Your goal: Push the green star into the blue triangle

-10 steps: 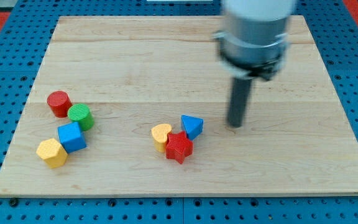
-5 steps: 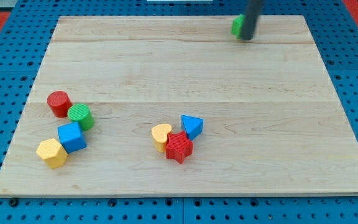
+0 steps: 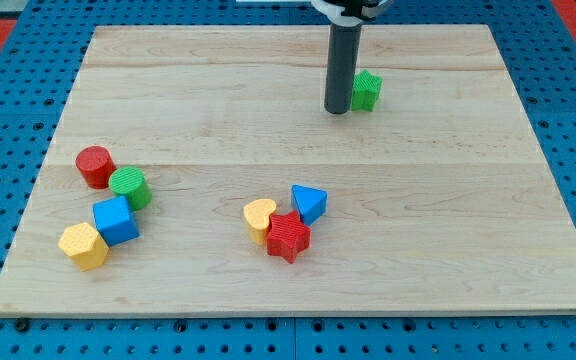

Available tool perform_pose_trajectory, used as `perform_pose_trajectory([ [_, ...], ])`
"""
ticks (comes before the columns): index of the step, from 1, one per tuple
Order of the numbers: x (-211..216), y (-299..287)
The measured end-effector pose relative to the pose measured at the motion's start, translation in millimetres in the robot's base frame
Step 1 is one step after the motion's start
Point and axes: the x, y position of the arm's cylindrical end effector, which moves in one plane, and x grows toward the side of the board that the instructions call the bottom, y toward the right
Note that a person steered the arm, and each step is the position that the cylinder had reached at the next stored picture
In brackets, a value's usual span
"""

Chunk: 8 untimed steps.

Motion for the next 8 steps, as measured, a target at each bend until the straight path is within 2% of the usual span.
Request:
perform_pose_trajectory([
  [1, -50.3, -22.2],
  [2, -77.5, 26.0],
  [3, -37.7, 46.5],
  [4, 40.8, 24.6],
  [5, 69.0, 7.7],
  [6, 73.5, 59.4],
  [8, 135.1, -22.7],
])
